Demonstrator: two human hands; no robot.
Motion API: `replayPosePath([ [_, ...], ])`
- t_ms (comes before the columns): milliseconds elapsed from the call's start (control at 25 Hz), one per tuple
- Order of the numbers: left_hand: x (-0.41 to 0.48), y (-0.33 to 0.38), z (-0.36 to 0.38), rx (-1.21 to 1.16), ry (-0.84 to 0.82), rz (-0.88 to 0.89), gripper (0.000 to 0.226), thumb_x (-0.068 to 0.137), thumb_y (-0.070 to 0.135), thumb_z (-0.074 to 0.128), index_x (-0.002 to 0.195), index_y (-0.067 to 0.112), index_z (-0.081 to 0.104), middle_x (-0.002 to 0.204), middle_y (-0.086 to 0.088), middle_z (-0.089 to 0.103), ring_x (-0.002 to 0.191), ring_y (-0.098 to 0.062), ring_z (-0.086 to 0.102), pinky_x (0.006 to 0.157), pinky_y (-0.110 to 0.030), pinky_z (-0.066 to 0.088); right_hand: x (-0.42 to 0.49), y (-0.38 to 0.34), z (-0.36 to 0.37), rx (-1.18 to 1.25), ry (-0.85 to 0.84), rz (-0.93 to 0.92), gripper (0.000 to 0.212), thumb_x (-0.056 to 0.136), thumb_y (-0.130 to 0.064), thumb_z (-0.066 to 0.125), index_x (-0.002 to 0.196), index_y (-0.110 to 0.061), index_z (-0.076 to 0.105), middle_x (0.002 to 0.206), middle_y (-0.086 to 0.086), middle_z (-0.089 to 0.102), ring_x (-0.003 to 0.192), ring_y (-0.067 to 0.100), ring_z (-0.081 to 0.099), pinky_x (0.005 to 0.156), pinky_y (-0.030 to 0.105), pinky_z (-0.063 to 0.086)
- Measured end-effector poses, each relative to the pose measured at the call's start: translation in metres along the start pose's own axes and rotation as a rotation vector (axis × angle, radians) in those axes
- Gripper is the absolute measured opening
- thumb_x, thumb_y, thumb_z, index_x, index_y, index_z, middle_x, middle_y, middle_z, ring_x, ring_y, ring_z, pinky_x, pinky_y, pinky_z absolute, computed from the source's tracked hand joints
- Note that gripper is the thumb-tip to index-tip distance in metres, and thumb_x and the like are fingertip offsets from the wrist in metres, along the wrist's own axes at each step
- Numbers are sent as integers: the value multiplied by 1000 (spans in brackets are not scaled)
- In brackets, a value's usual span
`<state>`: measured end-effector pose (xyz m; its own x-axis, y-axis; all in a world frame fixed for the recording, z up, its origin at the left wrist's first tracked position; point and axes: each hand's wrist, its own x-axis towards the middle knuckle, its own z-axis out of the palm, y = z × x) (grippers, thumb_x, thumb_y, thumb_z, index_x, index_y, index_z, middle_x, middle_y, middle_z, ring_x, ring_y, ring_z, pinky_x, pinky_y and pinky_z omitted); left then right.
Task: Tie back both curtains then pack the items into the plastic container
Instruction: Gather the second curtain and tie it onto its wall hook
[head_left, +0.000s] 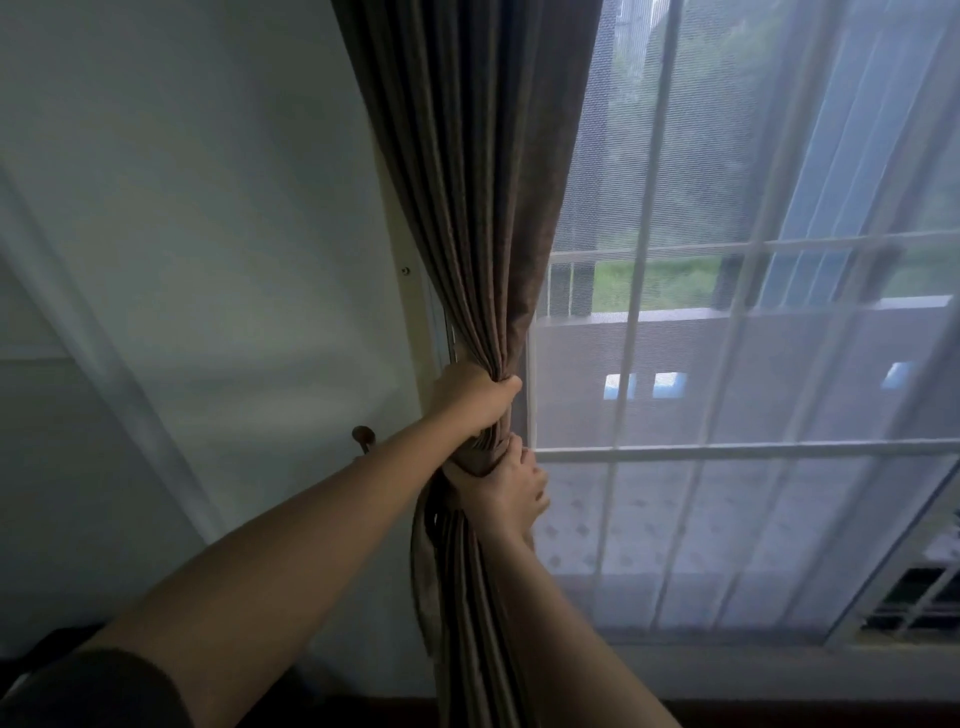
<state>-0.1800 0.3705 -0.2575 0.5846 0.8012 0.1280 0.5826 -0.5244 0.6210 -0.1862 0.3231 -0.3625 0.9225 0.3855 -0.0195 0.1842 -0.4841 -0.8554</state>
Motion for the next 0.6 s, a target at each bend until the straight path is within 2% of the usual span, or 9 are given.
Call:
replayPosePath([
  [80, -5, -4, -3, -61, -4, 5, 47, 78, 42, 63, 113, 11, 60, 104, -10, 68, 90, -30, 67, 75, -31, 55, 2, 0, 4, 204, 21, -10, 41, 72, -39, 68, 104, -22, 49, 103, 2, 62, 103, 28, 59, 86, 42, 48],
  [160, -4, -19, -11, -240, -185, 41, 56, 73, 45, 71, 120, 18, 57, 109, -4, 68, 96, -22, 66, 77, -31, 55, 7, 8, 2, 209, 27, -42, 26, 78, -26, 63, 99, -22, 48, 93, 3, 66, 92, 28, 63, 76, 39, 52],
  [240, -6, -43, -26, -534, -469, 43, 62, 72, 34, 75, 128, 24, 49, 119, -1, 64, 105, -20, 63, 86, -37, 55, 12, 16, -7, 130, 18, -108, 29, 79, -28, 63, 104, -22, 50, 93, 5, 67, 89, 29, 63, 70, 34, 49],
  [280, -6, -58, -30, -717, -540, 10, 61, 74, 22, 72, 129, 25, 44, 123, -2, 60, 109, -23, 61, 92, -43, 52, 15, 18, -10, 101, 3, -141, 33, 78, -28, 64, 107, -22, 50, 94, 6, 68, 88, 30, 63, 68, 33, 46],
  [360, -11, -92, -22, -892, -450, -76, 48, 82, 1, 61, 121, 25, 45, 126, -7, 57, 111, -27, 58, 93, -45, 50, 17, 21, -17, 63, -35, -189, 40, 77, -27, 66, 112, -20, 51, 97, 8, 68, 89, 31, 62, 67, 30, 44],
  [400, -17, -106, -13, -802, -329, -69, 41, 85, -2, 58, 116, 23, 48, 124, -8, 57, 109, -26, 58, 87, -37, 51, 17, 22, -20, 46, -47, -203, 41, 76, -26, 67, 114, -20, 50, 97, 8, 67, 90, 31, 62, 67, 30, 44],
  [480, -33, -126, 12, -326, -204, 48, 28, 88, 7, 59, 115, 15, 54, 116, -4, 58, 98, -18, 58, 72, -17, 44, 16, 25, -24, 30, -63, -226, 43, 76, -26, 66, 116, -21, 50, 96, 8, 67, 89, 31, 62, 67, 31, 45],
  [520, -37, -133, 25, -171, -186, 114, 27, 89, 13, 59, 116, 11, 56, 113, -3, 58, 94, -15, 57, 67, -13, 40, 14, 26, -25, 28, -70, -237, 44, 75, -25, 67, 116, -21, 50, 95, 7, 67, 88, 30, 62, 67, 32, 46],
  [600, -36, -141, 44, -131, -144, 163, 21, 92, 16, 56, 110, 7, 62, 109, -7, 63, 90, -17, 60, 68, -16, 39, 10, 28, -27, 24, -83, -251, 45, 74, -26, 67, 116, -23, 50, 91, 3, 65, 88, 28, 63, 67, 31, 47],
])
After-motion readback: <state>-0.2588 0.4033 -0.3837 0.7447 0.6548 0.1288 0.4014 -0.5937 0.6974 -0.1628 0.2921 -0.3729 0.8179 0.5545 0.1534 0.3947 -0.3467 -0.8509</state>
